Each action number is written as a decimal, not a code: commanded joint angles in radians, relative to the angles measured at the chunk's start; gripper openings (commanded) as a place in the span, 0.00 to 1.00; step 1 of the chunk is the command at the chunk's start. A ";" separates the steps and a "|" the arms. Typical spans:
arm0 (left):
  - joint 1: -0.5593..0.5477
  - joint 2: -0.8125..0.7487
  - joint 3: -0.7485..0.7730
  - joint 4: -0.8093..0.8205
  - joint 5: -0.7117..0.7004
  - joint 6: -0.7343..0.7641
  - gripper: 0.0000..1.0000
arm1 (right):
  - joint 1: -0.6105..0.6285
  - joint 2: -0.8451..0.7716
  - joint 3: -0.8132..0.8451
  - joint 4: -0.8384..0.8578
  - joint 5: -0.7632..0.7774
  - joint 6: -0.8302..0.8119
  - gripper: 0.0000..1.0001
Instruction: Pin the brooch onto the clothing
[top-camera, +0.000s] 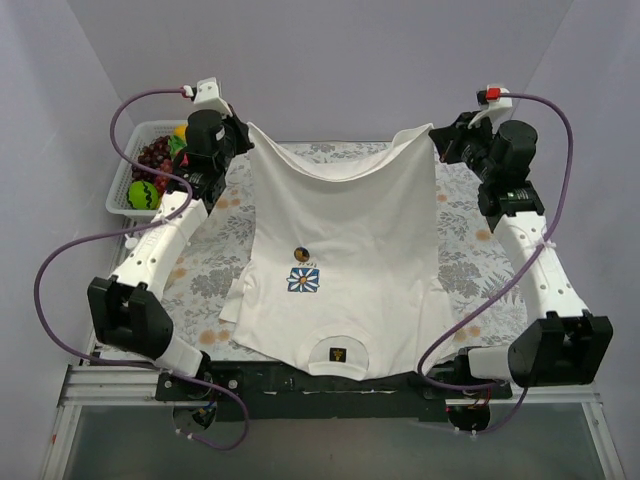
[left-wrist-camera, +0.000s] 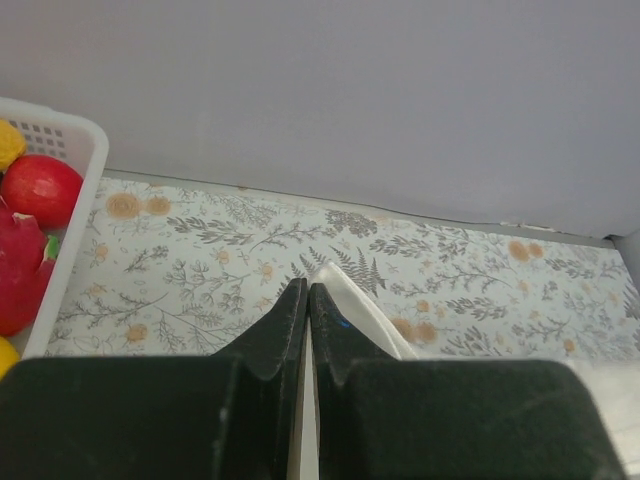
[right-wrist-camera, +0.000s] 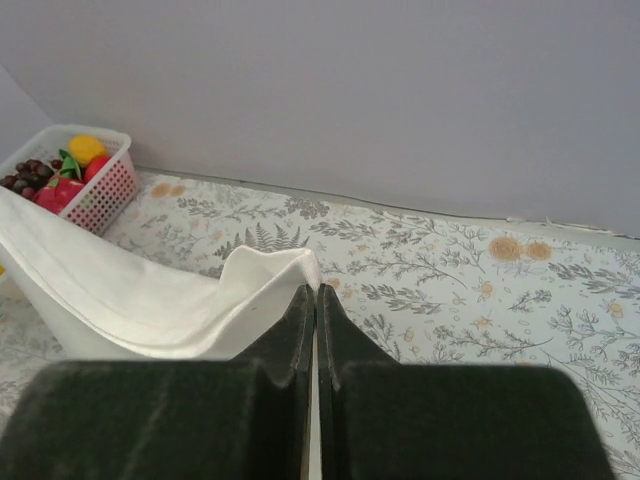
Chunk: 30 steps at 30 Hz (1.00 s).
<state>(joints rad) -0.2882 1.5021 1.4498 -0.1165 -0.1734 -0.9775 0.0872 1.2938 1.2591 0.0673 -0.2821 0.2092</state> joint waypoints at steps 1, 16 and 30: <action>0.035 0.061 0.035 0.110 0.034 -0.010 0.00 | -0.038 0.105 0.017 0.180 -0.063 0.021 0.01; 0.139 0.460 0.305 0.104 0.120 -0.012 0.00 | -0.076 0.675 0.427 0.120 -0.200 0.082 0.01; 0.188 0.831 0.743 -0.078 0.155 -0.015 0.31 | -0.122 1.035 0.789 0.069 -0.178 0.163 0.08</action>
<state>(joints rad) -0.1192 2.3066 2.0769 -0.1215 -0.0120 -0.9901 -0.0307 2.2715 1.9285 0.1089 -0.4782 0.3305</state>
